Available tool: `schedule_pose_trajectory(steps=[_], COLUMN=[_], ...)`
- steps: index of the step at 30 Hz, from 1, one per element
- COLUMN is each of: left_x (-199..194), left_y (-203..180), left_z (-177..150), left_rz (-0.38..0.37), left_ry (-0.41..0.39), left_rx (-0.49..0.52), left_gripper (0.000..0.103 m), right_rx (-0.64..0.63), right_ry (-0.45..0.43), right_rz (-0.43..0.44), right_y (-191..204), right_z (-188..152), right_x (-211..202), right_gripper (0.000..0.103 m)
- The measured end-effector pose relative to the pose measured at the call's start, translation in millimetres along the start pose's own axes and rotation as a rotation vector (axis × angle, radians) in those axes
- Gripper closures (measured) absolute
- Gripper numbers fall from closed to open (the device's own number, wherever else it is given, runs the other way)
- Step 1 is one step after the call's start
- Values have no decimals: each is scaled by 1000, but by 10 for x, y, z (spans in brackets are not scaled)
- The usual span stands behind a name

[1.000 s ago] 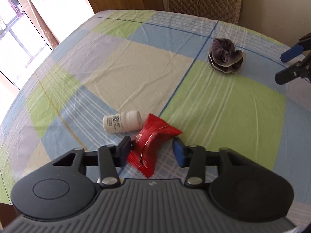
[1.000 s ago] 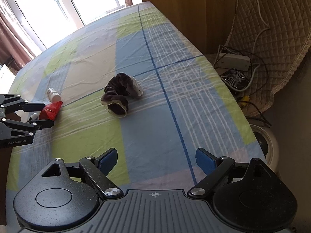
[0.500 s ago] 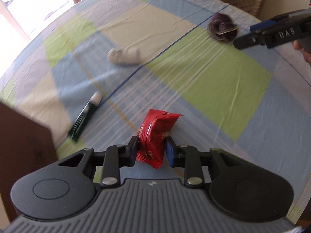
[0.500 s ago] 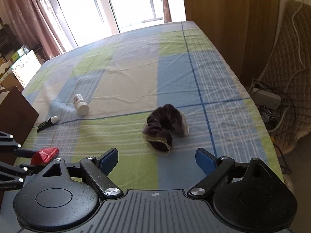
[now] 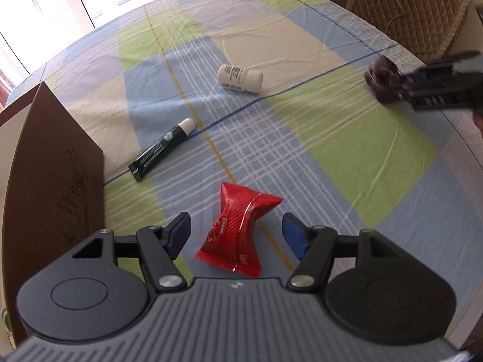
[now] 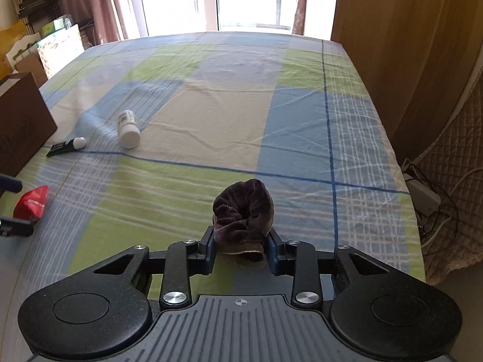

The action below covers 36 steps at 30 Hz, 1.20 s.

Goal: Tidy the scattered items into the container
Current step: 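Close the left gripper on the red packet while the right gripper grasps the dark scrunchie, then carry the red packet in the left gripper into the box while the right gripper carries the scrunchie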

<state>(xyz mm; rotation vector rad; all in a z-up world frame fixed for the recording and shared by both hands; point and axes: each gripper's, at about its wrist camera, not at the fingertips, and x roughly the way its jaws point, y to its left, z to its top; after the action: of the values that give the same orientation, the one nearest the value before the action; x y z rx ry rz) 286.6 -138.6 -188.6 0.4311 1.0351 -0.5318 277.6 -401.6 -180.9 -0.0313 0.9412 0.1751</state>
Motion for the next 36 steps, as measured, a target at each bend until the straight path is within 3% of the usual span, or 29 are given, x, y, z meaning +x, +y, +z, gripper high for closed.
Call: schedule_pose_trajectory(steps=[2, 3, 5, 11, 23, 27, 36], left_x=[23, 40, 47, -134, -1096, -1402, -2072], left_y=[-1, -7, -17, -50, -103, -68, 233], left_z=[-2, -12, -58, -233, -904, -1137, -1438], left_rz=[-7, -10, -17, -42, -28, -27, 61], left_ry=[2, 11, 20, -3, -60, -77, -210], left_rx=[0, 3, -1, -67, -349, -402, -478], left_gripper=[46, 61, 75, 77, 77, 77, 77], right_rx=[-1, -3, 0, 9, -11, -17, -39], right_ry=[13, 18, 17, 19, 55, 63, 95], right_rz=[11, 17, 38, 104, 177, 202, 283], right_y=[50, 87, 170, 416, 941, 1145, 1696], right_z=[-78, -101, -125, -253, -514, -604, -787], right_x=[-70, -106, -197, -450, -796, -910, -1094], right_gripper=[68, 68, 68, 68, 68, 68, 68])
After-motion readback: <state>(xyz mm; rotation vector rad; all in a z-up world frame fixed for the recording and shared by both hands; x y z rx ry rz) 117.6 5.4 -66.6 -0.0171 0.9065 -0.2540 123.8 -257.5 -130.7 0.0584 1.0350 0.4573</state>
